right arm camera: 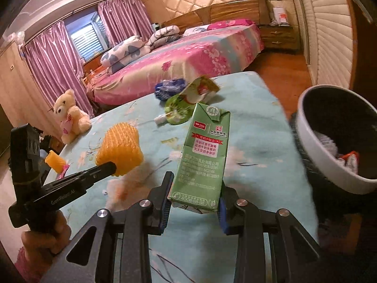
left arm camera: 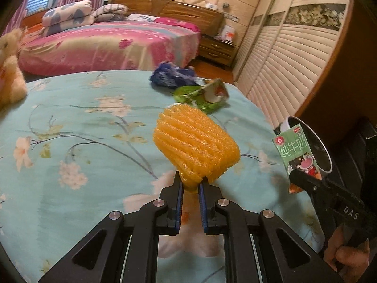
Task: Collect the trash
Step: 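Carry the orange foam net and green carton over the bin with both tools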
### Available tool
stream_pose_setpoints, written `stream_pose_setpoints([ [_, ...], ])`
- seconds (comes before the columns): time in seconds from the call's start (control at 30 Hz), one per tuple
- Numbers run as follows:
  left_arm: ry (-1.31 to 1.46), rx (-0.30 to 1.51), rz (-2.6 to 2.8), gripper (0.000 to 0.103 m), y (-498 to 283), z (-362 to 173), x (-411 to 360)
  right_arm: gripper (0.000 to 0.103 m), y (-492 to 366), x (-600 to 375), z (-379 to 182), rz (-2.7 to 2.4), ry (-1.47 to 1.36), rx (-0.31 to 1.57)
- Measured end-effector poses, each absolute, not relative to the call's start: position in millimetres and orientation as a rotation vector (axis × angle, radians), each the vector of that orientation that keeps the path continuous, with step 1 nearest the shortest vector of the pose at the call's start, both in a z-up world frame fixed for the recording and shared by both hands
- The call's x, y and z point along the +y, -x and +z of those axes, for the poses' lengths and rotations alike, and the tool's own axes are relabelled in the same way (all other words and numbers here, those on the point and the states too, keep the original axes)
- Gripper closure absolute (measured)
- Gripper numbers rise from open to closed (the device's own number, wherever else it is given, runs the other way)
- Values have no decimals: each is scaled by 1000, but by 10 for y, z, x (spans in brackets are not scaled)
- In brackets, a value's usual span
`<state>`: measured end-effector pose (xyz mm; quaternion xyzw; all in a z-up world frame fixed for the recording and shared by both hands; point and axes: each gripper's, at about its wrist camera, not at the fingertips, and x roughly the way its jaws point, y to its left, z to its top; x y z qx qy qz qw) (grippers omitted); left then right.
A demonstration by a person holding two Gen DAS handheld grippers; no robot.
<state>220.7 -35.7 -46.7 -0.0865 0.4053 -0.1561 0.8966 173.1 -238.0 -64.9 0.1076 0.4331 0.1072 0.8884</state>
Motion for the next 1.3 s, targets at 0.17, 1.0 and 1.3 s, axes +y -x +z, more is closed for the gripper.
stream_pose_setpoints([
  [0.17,157,845,-358,93,-2227,-456,-547,70,-1650,-2627,-595,186,-238,886],
  [1.0,58,848,-460,92,-2349,-351,-1439,70,-1488,-3302,-490,80,-263,846],
  [1.3,22,839,-501,92,-2399,-292,-1757,70,-1461,-3585,-416,39,-274,824],
])
